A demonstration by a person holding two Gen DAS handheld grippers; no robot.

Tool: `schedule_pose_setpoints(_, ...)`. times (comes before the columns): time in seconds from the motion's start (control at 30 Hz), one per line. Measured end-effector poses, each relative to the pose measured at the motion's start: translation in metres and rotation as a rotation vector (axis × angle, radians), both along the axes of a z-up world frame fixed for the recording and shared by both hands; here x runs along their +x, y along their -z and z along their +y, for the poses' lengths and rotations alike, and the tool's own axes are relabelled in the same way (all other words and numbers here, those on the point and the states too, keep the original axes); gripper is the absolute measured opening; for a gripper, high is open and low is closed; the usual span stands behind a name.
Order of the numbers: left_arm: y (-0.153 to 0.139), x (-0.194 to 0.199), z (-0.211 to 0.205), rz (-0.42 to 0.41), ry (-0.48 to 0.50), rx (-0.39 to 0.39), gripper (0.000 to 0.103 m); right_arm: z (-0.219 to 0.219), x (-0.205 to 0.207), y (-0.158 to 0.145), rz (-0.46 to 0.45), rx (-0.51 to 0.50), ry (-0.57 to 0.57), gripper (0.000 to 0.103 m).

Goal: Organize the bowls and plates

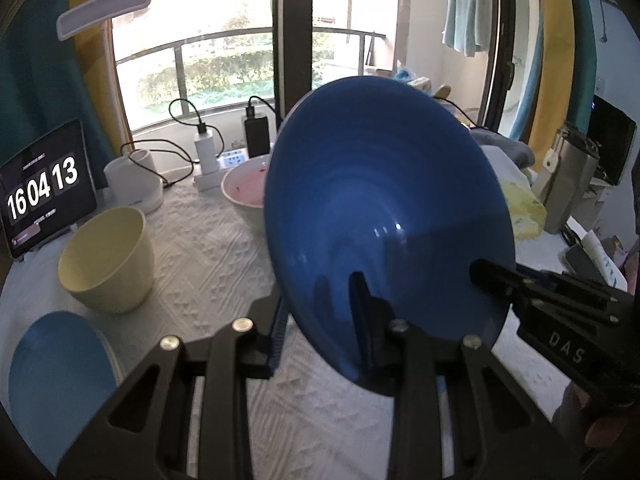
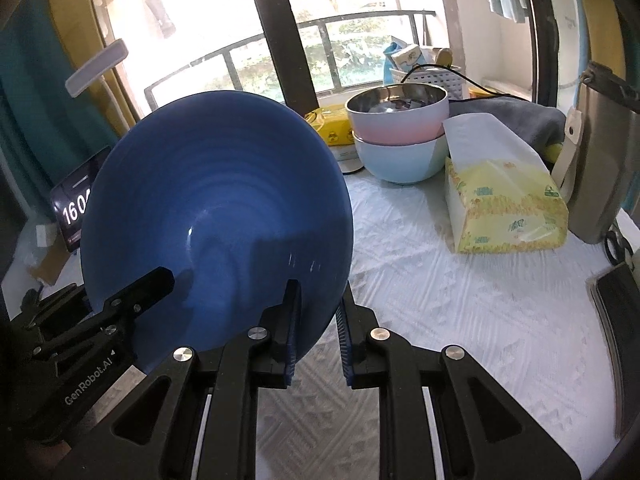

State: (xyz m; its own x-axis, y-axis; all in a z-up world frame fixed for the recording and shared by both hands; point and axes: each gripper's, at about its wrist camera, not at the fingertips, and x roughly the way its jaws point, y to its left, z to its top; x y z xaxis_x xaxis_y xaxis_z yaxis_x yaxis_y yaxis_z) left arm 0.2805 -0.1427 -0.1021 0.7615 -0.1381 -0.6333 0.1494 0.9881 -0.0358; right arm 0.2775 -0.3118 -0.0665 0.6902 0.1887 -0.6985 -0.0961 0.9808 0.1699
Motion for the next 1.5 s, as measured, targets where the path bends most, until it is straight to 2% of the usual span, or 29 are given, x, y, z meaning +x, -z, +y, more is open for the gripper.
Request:
schedule_pose_setpoints(0.47,0.005,-0.032,0.023,0.04,-0.02,-0.022,0.03,0.021,-0.03,-0.002,0.008,0.006,-0.039,0.018)
schedule_pose_setpoints(0.7,0.01,-0.046,0.033,0.07,-0.028,-0.035,0.032,0.029,-0.044,0.003,0.042,0.016,-0.053,0.018)
schedule_pose_setpoints(1.13,0.016,-0.062,0.051,0.104,-0.045,-0.028,0.033,0.037,-0.052,0.003,0.076,0.025,-0.057,0.018)
schedule_pose_setpoints(1.5,0.013,-0.068,0.065,0.095,-0.061,-0.046,0.033,0.053,-0.051,0.002,0.091,0.009,-0.068,0.019)
